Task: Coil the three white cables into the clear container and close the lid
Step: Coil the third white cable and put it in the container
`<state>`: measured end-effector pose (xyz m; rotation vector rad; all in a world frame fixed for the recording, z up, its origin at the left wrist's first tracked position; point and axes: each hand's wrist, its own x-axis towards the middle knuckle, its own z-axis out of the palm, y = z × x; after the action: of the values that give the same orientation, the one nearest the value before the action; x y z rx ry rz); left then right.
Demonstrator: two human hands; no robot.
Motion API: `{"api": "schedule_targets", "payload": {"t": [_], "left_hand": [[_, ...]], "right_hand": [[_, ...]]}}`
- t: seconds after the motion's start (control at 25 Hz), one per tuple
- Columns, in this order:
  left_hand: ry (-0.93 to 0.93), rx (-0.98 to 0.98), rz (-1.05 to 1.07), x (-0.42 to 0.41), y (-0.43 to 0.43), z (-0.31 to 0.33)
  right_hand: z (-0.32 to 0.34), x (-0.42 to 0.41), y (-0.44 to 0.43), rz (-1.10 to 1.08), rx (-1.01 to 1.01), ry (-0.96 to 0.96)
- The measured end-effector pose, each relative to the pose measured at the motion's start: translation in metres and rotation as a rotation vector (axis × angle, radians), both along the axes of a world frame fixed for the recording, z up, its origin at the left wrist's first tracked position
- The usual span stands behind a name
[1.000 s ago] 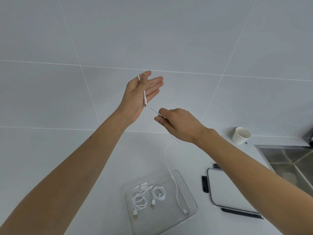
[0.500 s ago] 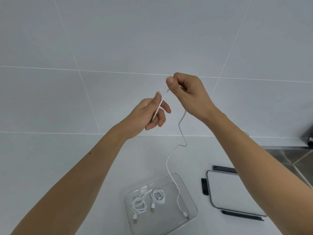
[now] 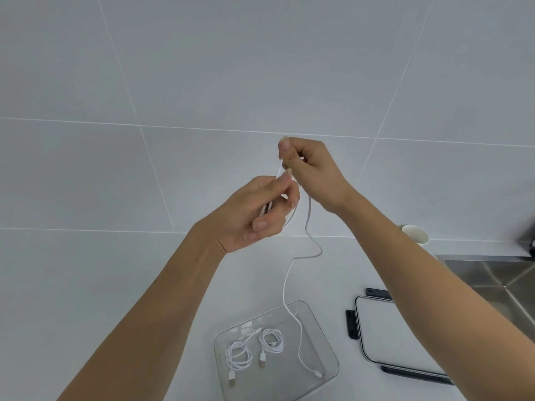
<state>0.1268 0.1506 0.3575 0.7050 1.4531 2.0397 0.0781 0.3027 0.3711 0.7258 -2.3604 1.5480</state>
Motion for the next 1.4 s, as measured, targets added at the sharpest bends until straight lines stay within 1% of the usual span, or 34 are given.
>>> {"api": "schedule_targets", "payload": {"t": [0.16, 0.24, 0.36, 0.44, 0.52, 0.6, 0.68, 0.8, 0.96, 1.04, 1.16, 1.24, 1.32, 1.4], "left_hand": [[-0.038, 0.137, -0.015, 0.0, 0.001, 0.003], [-0.045, 0.197, 0.057, 0.001, 0.005, 0.007], [-0.062, 0.27, 0.206, 0.001, 0.005, 0.013], [-0.084, 0.317, 0.245, -0.005, 0.002, 0.014], [-0.065, 0.353, 0.266, -0.011, -0.001, 0.015], [-0.035, 0.4, 0.305, -0.019, -0.005, 0.015], [-0.011, 0.399, 0.379, -0.026, -0.01, 0.016], [0.007, 0.317, 0.486, -0.032, -0.013, 0.016], [0.061, 0.105, 0.552, -0.027, -0.002, 0.016], [0.047, 0.021, 0.564, -0.024, 0.002, 0.017], [0.018, -0.155, 0.564, -0.019, 0.007, 0.021], [0.033, -0.277, 0.554, -0.015, 0.009, 0.019], [0.065, -0.356, 0.493, -0.012, 0.009, 0.014], [0.064, -0.397, 0.388, -0.007, 0.009, 0.006]], "right_hand": [[-0.02, 0.007, -0.008, 0.125, -0.087, -0.15], [-0.027, 0.011, -0.01, 0.125, -0.091, -0.156], [-0.037, 0.015, -0.009, 0.062, -0.111, -0.187], [-0.042, 0.018, -0.009, 0.012, -0.098, -0.183], [-0.043, 0.021, -0.008, -0.005, -0.069, -0.183], [-0.04, 0.026, -0.006, -0.012, -0.008, -0.179], [-0.034, 0.035, -0.005, -0.01, 0.068, -0.155], [-0.025, 0.047, -0.003, -0.015, 0.164, -0.114], [-0.011, 0.053, 0.001, -0.005, 0.298, -0.055], [-0.003, 0.057, 0.004, -0.006, 0.309, -0.058], [0.006, 0.062, 0.012, 0.018, 0.272, -0.097], [0.009, 0.065, 0.018, 0.048, 0.187, -0.125], [0.012, 0.064, 0.022, 0.044, 0.097, -0.109], [0.015, 0.062, 0.024, 0.022, 0.036, -0.074]]}}
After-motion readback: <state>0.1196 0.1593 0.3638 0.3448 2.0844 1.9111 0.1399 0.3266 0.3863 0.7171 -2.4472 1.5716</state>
